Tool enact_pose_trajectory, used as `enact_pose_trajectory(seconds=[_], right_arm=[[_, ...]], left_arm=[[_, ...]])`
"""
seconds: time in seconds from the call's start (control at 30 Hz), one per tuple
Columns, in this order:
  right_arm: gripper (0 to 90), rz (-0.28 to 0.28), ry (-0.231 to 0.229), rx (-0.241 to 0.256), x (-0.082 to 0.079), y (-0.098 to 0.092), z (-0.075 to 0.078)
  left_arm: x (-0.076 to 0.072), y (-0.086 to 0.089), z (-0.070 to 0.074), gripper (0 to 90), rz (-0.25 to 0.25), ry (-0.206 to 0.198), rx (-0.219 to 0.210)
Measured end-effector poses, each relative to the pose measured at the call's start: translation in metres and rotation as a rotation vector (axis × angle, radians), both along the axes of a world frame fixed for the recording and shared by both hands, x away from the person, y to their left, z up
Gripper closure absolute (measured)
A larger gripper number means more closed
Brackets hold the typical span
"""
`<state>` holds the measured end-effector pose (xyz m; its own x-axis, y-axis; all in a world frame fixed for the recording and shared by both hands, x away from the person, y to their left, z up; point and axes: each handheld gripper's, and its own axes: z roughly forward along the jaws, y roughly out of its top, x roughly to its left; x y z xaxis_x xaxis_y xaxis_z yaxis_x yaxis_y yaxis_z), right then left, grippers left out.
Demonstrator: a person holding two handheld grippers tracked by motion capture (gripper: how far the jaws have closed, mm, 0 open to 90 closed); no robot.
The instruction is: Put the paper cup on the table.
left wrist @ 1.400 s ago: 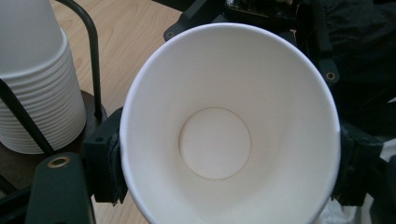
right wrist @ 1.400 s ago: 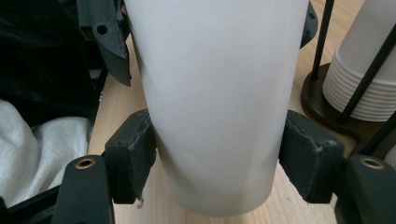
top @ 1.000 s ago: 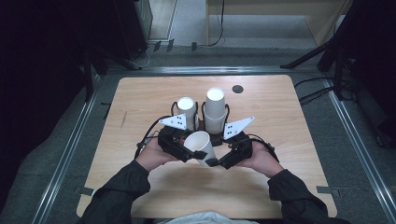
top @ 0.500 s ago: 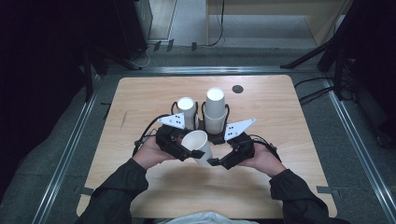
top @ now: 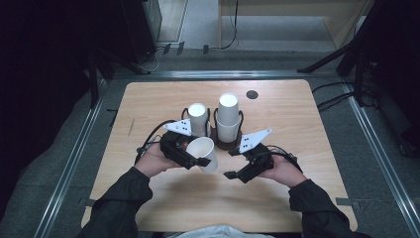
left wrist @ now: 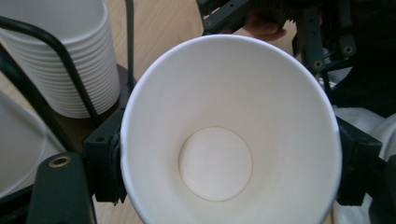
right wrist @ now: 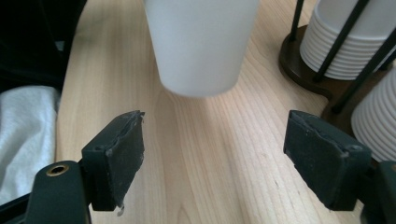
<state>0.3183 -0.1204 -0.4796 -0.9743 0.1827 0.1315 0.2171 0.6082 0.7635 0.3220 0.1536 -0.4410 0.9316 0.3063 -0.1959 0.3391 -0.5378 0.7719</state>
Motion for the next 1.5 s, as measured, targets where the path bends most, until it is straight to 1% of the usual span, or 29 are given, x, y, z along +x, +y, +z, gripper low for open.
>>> enact_pose_trajectory(seconds=[0.07,0.23,0.37,0.43,0.67,0.83,0.87,0.97,1.0,1.1,1.17,1.27,1.33,1.5], right_arm=[[20.3,-0.007,-0.002,-0.005,0.001,-0.001,0.0],[20.5,-0.039,-0.006,-0.016,0.002,-0.006,0.0],[20.5,-0.063,-0.006,-0.015,0.003,-0.012,0.001],[20.5,-0.073,-0.017,-0.015,0.004,-0.015,0.002],[20.5,-0.095,-0.026,-0.003,0.006,-0.028,0.006],[20.5,-0.122,-0.038,0.001,0.01,-0.038,0.006],[20.5,-0.127,-0.045,0.001,0.011,-0.041,0.007],[20.5,-0.137,-0.043,0.008,0.013,-0.045,0.007],[20.5,-0.141,-0.045,0.013,0.014,-0.046,0.007],[20.5,-0.157,-0.048,0.007,0.016,-0.05,0.007],[20.5,-0.166,-0.055,0.005,0.017,-0.052,0.006],[20.5,-0.177,-0.059,0.01,0.018,-0.056,0.006],[20.5,-0.187,-0.062,0.012,0.019,-0.058,0.007],[20.5,-0.214,-0.07,0.022,0.022,-0.062,0.008]], left_arm=[[0.001,0.002,0.0,18.9,0.005,0.0,0.004],[0.003,0.005,-0.002,18.9,0.005,-0.007,0.04],[0.003,0.007,-0.002,18.8,-0.009,-0.005,0.043],[0.003,0.007,-0.002,18.8,-0.006,-0.017,0.05],[0.005,0.012,-0.002,18.8,0.001,-0.009,0.046],[0.007,0.022,-0.003,18.8,0.015,-0.001,0.052],[0.007,0.023,-0.004,18.8,0.017,-0.002,0.055],[0.008,0.028,-0.005,18.8,0.02,-0.012,0.054],[0.008,0.029,-0.004,18.8,0.019,-0.009,0.059],[0.01,0.033,-0.006,18.8,0.029,-0.002,0.073],[0.011,0.037,-0.006,18.9,0.04,-0.002,0.075],[0.011,0.044,-0.006,18.8,0.054,0.001,0.076],[0.012,0.049,-0.006,18.8,0.058,0.006,0.088],[0.013,0.061,-0.008,18.8,0.088,0.01,0.096]])
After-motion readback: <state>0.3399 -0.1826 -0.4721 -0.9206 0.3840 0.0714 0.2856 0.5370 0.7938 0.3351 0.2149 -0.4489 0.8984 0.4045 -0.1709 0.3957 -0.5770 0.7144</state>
